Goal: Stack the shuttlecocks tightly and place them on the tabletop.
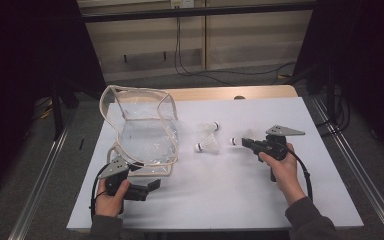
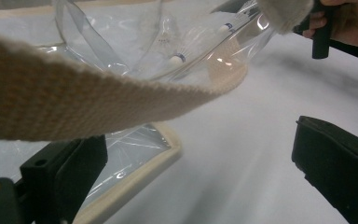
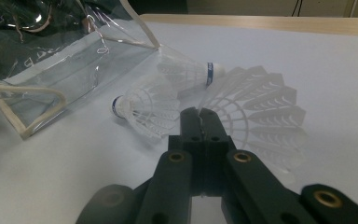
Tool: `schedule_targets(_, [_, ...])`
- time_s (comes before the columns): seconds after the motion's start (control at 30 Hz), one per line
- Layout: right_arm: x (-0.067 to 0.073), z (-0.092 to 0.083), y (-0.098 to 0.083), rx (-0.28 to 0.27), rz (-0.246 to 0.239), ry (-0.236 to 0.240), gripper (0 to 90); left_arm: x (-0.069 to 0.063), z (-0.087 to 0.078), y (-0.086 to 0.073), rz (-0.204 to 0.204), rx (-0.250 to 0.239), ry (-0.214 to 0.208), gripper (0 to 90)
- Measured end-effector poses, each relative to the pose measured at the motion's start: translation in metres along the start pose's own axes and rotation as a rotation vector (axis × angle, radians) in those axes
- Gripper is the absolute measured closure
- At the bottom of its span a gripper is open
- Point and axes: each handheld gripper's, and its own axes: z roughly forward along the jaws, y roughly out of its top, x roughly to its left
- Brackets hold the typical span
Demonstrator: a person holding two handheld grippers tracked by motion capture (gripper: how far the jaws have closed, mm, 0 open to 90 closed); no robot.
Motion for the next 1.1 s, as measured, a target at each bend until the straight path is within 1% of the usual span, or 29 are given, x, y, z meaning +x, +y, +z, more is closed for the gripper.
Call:
schedule_targets(0.37, [-0.0018,0.0037,0.0009,-0.002,0.013,-0.002,90.0,0.0002,-0.0003,-0.0001,-0.001,-0.003,0.001,3.5])
schedule_targets(0.6, [-0.001,0.0055,0.0033,-0.005,0.003,0.0,90.0,0.0002,0.0,-0.0001,-0.002,0.0,0.0,3.5])
schedule_targets(0.67, [-0.0002,0.0061,0.0041,-0.006,0.008,0.002,90.0,0.0003,-0.0002,-0.0001,-0.002,-0.001,0.0,3.5])
schedule_targets(1.1, [0.0007,0.0105,0.005,-0.008,0.005,0.008,90.0,0.0006,-0.0002,-0.0002,-0.003,-0.005,0.001,3.5])
